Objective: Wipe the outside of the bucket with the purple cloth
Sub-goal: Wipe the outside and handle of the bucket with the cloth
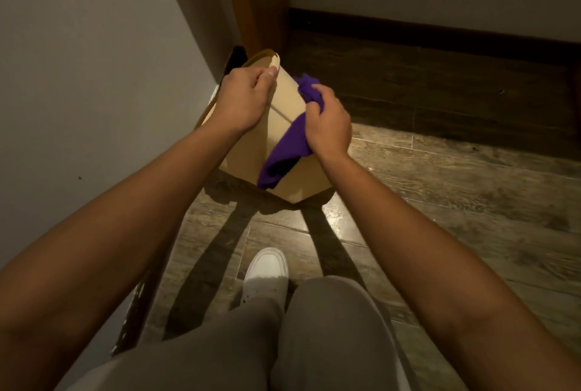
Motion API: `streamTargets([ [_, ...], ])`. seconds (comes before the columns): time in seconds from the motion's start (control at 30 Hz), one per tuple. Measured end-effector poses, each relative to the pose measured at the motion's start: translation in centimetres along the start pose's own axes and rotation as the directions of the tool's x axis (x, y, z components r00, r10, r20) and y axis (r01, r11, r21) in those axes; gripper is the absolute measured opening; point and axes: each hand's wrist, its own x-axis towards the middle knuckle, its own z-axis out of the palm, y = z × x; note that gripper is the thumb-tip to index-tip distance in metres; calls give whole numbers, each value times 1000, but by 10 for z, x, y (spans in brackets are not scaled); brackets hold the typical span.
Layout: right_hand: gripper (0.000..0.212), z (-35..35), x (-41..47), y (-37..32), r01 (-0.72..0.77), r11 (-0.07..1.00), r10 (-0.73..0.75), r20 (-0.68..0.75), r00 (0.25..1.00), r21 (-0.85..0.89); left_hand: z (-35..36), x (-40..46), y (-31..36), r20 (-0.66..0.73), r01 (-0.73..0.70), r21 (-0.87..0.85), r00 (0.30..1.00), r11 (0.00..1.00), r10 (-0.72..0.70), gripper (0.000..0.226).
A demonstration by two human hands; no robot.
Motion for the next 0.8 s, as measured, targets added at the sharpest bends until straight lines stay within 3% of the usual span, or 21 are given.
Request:
streamTargets([
  [0.13,39,-17,8,63,-139,959,151,31,988,-246,-4,3,-6,-32,72,-46,997,996,-74,48],
  [0.3,44,-25,1,99,-281,900,338,127,933,-333,-3,7,0,7,25,-8,1000,1000,-25,46],
  [0.4,41,-49,15,94,-407,888,438,122,891,-214,-3,8,1,4,11,28,1000,1000,-11,43],
  [0.53,19,-82,31,57,-453,890,442,152,884,47,-3,13,5,-6,51,35,999,998,-51,43],
  [0.67,27,-104,29,3,-399,900,340,293,894,175,3,8,21,187,-44,78,982,996,28,35],
  [0.8,23,-108,26,-33,-241,934,196,188,962,265,11,2,29,240,28,-105,971,994,-2,38],
])
